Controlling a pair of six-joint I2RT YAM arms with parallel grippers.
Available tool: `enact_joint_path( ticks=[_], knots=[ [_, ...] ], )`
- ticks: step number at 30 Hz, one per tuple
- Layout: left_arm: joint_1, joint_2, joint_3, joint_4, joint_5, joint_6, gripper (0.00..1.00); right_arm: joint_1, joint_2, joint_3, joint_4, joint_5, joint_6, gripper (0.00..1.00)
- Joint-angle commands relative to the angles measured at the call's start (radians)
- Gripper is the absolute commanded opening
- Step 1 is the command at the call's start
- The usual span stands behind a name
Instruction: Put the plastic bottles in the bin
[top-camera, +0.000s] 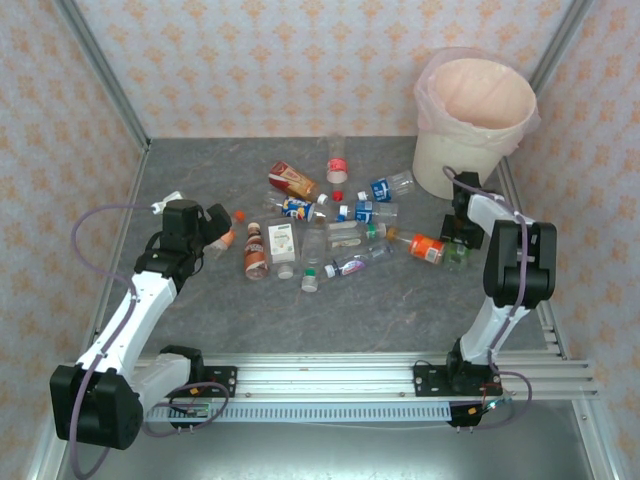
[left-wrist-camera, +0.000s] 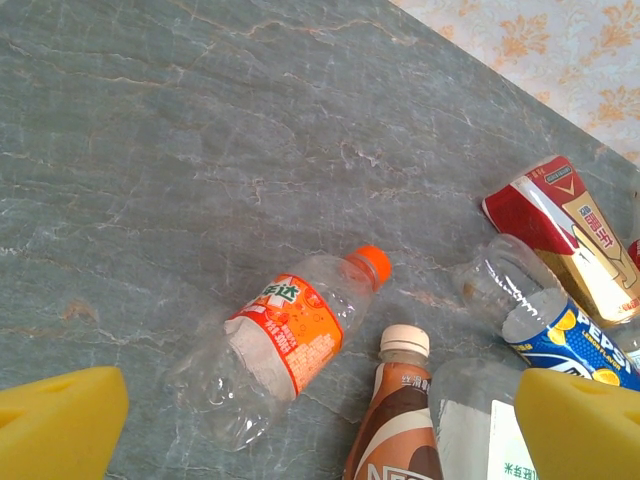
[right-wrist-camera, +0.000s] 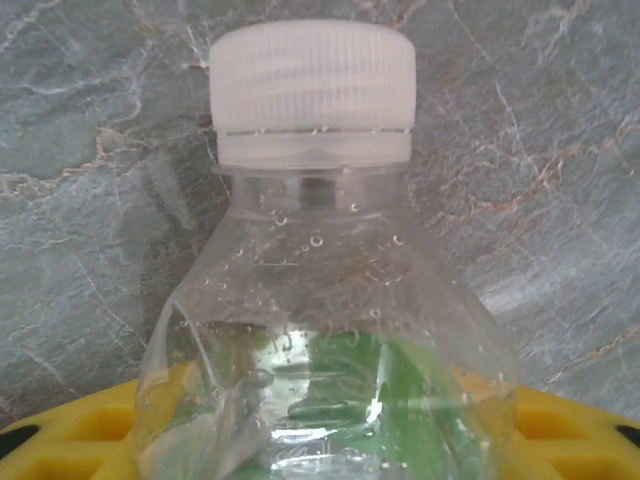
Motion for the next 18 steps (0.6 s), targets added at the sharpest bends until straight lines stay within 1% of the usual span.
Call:
enact_joint_path(
  ticks=[1, 4, 6, 9, 11, 14, 16, 18],
  knots=[
    [-0.009, -0.013, -0.002, 0.005, -0.002, -0.007, 1.00, -0.004, -0.062, -0.021, 0.034, 0.068, 0.028, 0.49],
    [-0.009, -0.019, -0.010, 0.011, -0.017, -0.022, 1.00, -0.004, -0.164, -0.074, 0.072, 0.136, 0.061, 0.42],
    [-0.010, -0.015, -0.009, 0.014, -0.017, -0.033, 1.00, -0.004, -0.250, -0.110, 0.096, 0.178, 0.084, 0.42],
    [-0.012, 0.001, 0.002, 0.010, -0.002, -0.052, 1.00, -0.004, -0.410, -0.155, 0.148, 0.161, 0.103, 0.38],
    [-0.015, 0.010, 0.012, 0.001, 0.008, -0.074, 1.00, -0.004, -0.528, -0.168, 0.180, 0.109, 0.125, 0.37],
    [-0.025, 0.005, 0.016, -0.012, 0.016, -0.100, 1.00, 0.001, -0.686, -0.173, 0.271, -0.033, 0.149, 0.37],
    [-0.027, -0.010, 0.012, -0.019, 0.017, -0.122, 1.00, 0.000, -0.737, -0.131, 0.320, -0.170, 0.181, 0.38],
    [-0.026, -0.021, 0.011, -0.029, 0.022, -0.137, 1.00, 0.005, -0.739, -0.060, 0.359, -0.304, 0.215, 0.38]
  ],
)
